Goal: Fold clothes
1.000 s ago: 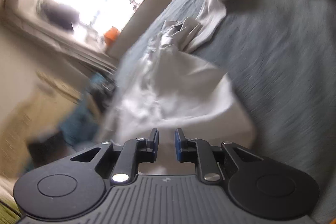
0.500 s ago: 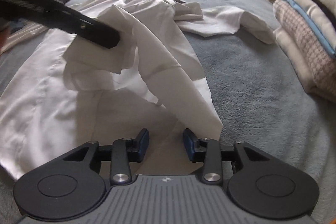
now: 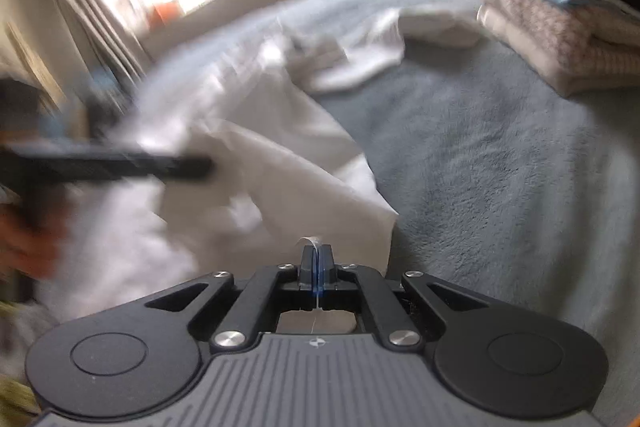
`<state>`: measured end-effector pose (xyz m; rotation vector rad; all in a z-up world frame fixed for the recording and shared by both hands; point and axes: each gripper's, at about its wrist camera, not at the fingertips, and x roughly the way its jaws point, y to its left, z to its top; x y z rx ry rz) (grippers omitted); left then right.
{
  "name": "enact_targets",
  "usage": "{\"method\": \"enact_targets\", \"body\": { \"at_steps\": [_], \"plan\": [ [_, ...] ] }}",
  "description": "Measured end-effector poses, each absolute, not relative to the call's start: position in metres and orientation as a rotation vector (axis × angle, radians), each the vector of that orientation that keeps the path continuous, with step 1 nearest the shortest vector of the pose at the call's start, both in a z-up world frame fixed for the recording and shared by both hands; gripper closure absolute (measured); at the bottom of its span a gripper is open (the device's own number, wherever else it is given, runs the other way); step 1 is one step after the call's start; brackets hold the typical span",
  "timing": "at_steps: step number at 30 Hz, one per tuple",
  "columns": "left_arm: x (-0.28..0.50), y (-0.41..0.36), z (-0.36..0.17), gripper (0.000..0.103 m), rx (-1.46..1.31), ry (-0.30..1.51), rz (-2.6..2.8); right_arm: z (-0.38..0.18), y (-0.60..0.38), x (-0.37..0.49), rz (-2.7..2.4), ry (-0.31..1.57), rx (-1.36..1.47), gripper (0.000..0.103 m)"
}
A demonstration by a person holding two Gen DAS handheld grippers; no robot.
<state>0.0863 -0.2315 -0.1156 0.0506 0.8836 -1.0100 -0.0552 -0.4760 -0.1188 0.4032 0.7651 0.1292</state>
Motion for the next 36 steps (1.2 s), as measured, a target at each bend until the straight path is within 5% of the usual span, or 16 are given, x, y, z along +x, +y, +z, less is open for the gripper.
{"method": "enact_targets", "body": {
  "at_steps": [13, 21, 33, 36],
  "plan": [
    [0.049, -0.24, -0.14, 0.095, 0.302, 0.989, -1.126, -0.172, -0.552, -0.107, -0.248, 0.754, 0.972, 0.103],
    [0.041, -0.229, -0.146, 0.093, 0.336, 1.043, -1.174, -0.154, -0.543, -0.115, -0.282, 0.76, 0.797, 0.101],
    [0.021, -0.219, -0.157, 0.068, 0.515, 1.122, -1.291, -0.121, -0.549, -0.093, -0.245, 0.73, 0.638, 0.099],
    [0.03, -0.217, -0.156, 0.065, 0.474, 1.175, -1.283, -0.111, -0.545, -0.054, -0.159, 0.736, 0.598, 0.086]
  ]
}}
